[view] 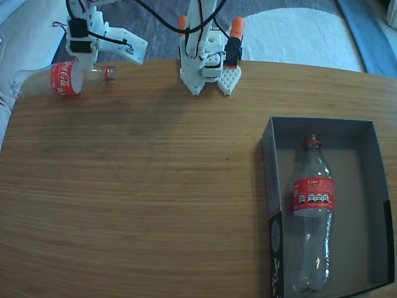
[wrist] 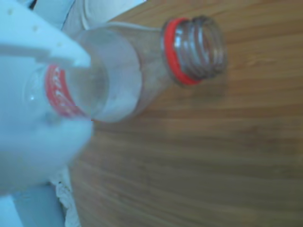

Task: Grasp the bottles and put them in the box.

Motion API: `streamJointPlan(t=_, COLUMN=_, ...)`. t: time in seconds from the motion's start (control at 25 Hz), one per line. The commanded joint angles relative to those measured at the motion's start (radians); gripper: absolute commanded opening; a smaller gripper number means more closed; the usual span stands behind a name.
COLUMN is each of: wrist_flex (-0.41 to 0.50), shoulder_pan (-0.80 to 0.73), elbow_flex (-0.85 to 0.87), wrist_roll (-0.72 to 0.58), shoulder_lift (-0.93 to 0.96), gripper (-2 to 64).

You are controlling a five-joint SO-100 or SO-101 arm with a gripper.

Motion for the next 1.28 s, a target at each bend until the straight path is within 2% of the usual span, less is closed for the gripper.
streamJointPlan(t=0.0, wrist_flex=0.003, shoulder_pan=0.009, elbow_flex=-0.006, wrist_roll=-0.003, shoulder_lift=0.009, gripper=30.3)
streamJointPlan(t=0.08, wrist_flex=0.003, shoulder_pan=0.009, elbow_flex=-0.006, wrist_roll=-0.003, shoulder_lift=0.009, gripper=34.6)
streamJointPlan(t=0.32, wrist_flex=0.003, shoulder_pan=0.009, elbow_flex=-0.002, wrist_roll=-0.003, shoulder_lift=0.008, gripper=37.8)
streamJointPlan(t=0.92, wrist_flex=-0.014, shoulder_pan=-0.006, elbow_flex=0.112, wrist_roll=-0.005, shoulder_lift=0.008, gripper=37.2)
streamJointPlan(t=1.08, wrist_flex=-0.089, shoulder_pan=-0.008, elbow_flex=0.097, wrist_roll=-0.003, shoulder_lift=-0.049, gripper=37.2)
streamJointPlan(t=1.24, wrist_flex=-0.103, shoulder_pan=-0.011, elbow_flex=0.055, wrist_roll=-0.002, shoulder_lift=-0.104, gripper=37.2)
